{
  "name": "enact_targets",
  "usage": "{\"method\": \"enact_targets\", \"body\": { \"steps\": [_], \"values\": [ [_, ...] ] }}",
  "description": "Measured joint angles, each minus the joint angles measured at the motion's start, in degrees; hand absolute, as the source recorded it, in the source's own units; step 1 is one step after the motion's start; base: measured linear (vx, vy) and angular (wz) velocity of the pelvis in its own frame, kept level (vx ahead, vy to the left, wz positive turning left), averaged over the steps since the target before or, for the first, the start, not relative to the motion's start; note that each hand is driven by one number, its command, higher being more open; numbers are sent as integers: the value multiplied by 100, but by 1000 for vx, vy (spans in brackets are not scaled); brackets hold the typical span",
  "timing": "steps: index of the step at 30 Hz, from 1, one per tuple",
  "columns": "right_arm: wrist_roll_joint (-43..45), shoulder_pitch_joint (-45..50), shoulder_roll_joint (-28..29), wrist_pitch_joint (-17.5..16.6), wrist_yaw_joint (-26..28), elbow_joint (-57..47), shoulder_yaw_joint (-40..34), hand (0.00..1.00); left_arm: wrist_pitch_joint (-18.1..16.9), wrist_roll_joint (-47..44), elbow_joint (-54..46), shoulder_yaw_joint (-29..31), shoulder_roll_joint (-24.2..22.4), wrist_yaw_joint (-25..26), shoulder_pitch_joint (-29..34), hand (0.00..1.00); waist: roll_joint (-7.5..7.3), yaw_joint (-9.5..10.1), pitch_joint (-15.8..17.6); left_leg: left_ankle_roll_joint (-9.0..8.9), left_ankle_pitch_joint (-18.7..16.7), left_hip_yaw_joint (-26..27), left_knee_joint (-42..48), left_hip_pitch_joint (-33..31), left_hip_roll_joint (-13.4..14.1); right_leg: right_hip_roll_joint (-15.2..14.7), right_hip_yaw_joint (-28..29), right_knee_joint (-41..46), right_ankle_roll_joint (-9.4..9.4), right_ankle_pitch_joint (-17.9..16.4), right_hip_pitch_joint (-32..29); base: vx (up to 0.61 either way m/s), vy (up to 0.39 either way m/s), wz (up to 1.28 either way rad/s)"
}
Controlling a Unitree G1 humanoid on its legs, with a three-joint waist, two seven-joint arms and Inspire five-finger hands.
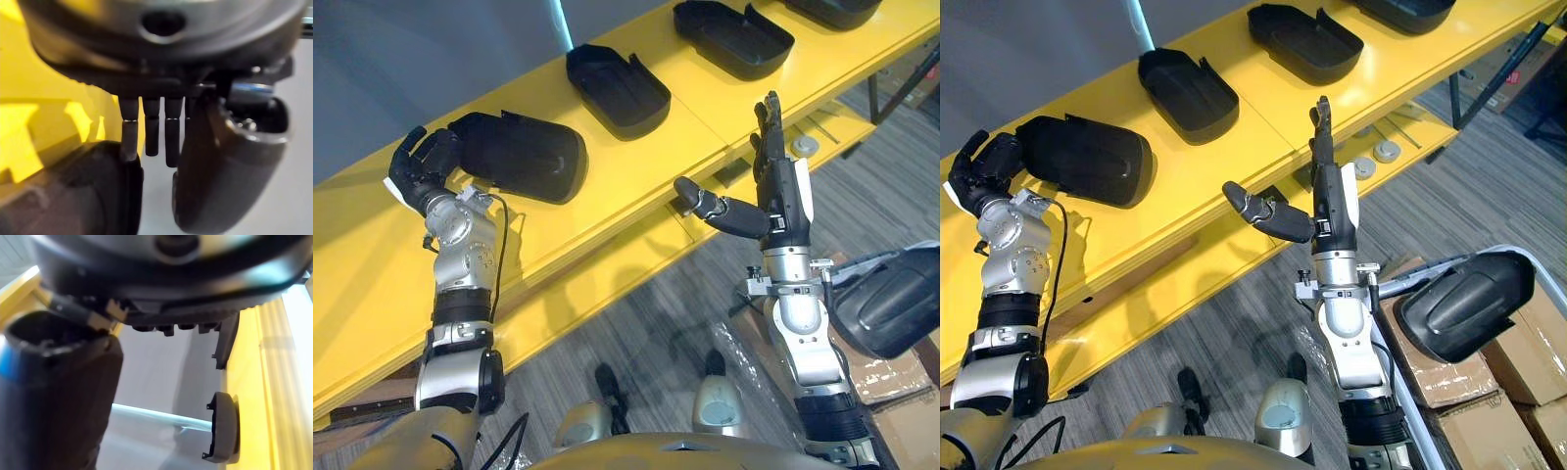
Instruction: Walk over and take three plastic housings, then place them on the shelf
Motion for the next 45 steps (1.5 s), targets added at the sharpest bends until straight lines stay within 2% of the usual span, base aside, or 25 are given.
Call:
{"method": "enact_targets", "body": {
  "steps": [3, 8, 9, 13, 15, 20, 22, 24, 26, 28, 29, 30, 31, 34, 38, 40, 45],
  "values": [
    [104, 7, -3, 2, -18, -40, 88, 100, 11, 41, 99, -2, 38, 88, -241, 0, 5, -31, 137, 0, 0, 16, 7, -9, 25, 25, 22, 24, -11, -6, -36, -10, -4, -6],
    [105, 118, 1, -1, 6, -77, 169, 100, -89, 195, 95, -58, 328, 84, -326, 0, 9, -44, 142, -3, -2, 35, 7, 5, 56, 53, 30, 86, -54, -38, -60, 3, -3, -1],
    [104, 178, 2, -8, 17, -82, 166, 100, -206, 196, 91, -58, 447, 73, -333, 100, 10, -42, 143, -3, -1, 35, 7, 9, 57, 54, 29, 95, -61, -44, -60, 0, 0, 0],
    [102, 336, -2, -36, 179, -82, 161, 100, -618, 201, -353, -32, 721, -35, -335, 100, 11, 18, 143, -2, -1, 21, 10, 43, 57, 54, 17, 103, -64, -46, -19, -4, 2, 1],
    [71, 387, -31, -59, 320, -82, 172, 100, -884, 211, -1129, -28, 822, -156, -331, 100, 11, 91, 143, -6, -5, -11, 6, 157, 57, 51, -27, 99, -86, -67, 121, -6, 3, 3],
    [-175, 55, -636, -162, 611, -81, 229, 100, -1443, 732, -2692, -19, 1194, -668, -154, 100, 48, 191, 113, -9, 7, -166, -6, 246, 58, 38, -237, -3, -78, -65, 368, -26, 1, 14],
    [-252, -286, -897, -162, 700, -76, 245, 100, -1524, 898, -3172, -9, 1190, -879, 121, 100, 90, 239, 60, -12, 22, -253, -30, 308, 59, 39, -360, -81, -67, -58, 530, -14, -6, 24],
    [-590, -768, -1235, -165, 872, -52, 237, 100, -1535, 1105, -3758, 40, 1099, -1279, 900, 100, 153, 330, -203, -24, 71, -401, -107, 303, 58, 51, -548, -210, -36, -33, 661, 20, -11, 32],
    [-723, -1009, -1414, -168, 993, 6, 226, 100, -1507, 1112, -4168, 57, 906, -1601, 1490, 100, 138, 392, -356, -31, 82, -552, -116, 306, 58, 64, -715, -312, -30, -28, 819, 52, -24, 43],
    [-1142, -1340, -1647, -208, 1075, 307, 213, 100, -1418, 1334, -4807, 57, 342, -2084, 2630, 100, 14, 591, -560, -47, 92, -801, -119, 344, 60, 97, -1023, -489, -21, -22, 1120, 63, -35, 54],
    [-1207, -1373, -1673, -211, 1075, 356, 213, 100, -1415, 1334, -4857, 56, 271, -2143, 2762, 100, -9, 618, -574, -51, 94, -828, -122, 354, 60, 102, -1056, -514, -18, -20, 1157, 36, -30, 46],
    [-1426, -1466, -1795, -216, 1077, 547, 224, 100, -1414, 1348, -4958, 40, 35, -2356, 3239, 100, -94, 721, -623, -71, 109, -923, -151, 395, 59, 118, -1169, -570, -18, -20, 1286, -1, -17, 30],
    [-1551, -1492, -1846, -216, 1077, 632, 228, 100, -1415, 1393, -4967, 39, -53, -2435, 3461, 100, -139, 779, -670, -80, 124, -979, -178, 397, 54, 128, -1235, -614, -17, -20, 1333, -3, -30, 44],
    [-2060, -1822, -2271, -148, 1186, 1074, 495, 100, -1404, 1533, -4965, -22, -403, -2891, 4644, 100, -334, 1046, -798, -85, 240, -1225, -354, 397, 15, 142, -1522, -708, -10, -13, 1485, -14, -19, 40],
    [-2207, -2207, -2695, -8, 1468, 1353, 1102, 100, -1372, 1513, -4963, -349, -636, -3240, 5437, 100, -393, 1283, -835, -58, 327, -1348, -445, 405, -40, 112, -1655, -710, 5, -4, 1549, -26, 8, 22],
    [-2244, -2461, -2777, 36, 1586, 1703, 1497, 100, -1296, 1444, -4935, -532, -791, -3390, 5783, 100, -395, 1330, -836, -66, 351, -1454, -454, 407, -62, 104, -1776, -710, 8, -3, 1634, -45, 0, 23],
    [-2603, -2876, -3319, 81, 1599, 2518, 2151, 100, -1294, 1268, -4845, -819, -991, -3508, 6131, 100, -392, 1559, -832, -94, 390, -1501, -479, 390, -49, 115, -1920, -714, 7, -6, 1701, -51, -9, 15]
  ]
}}
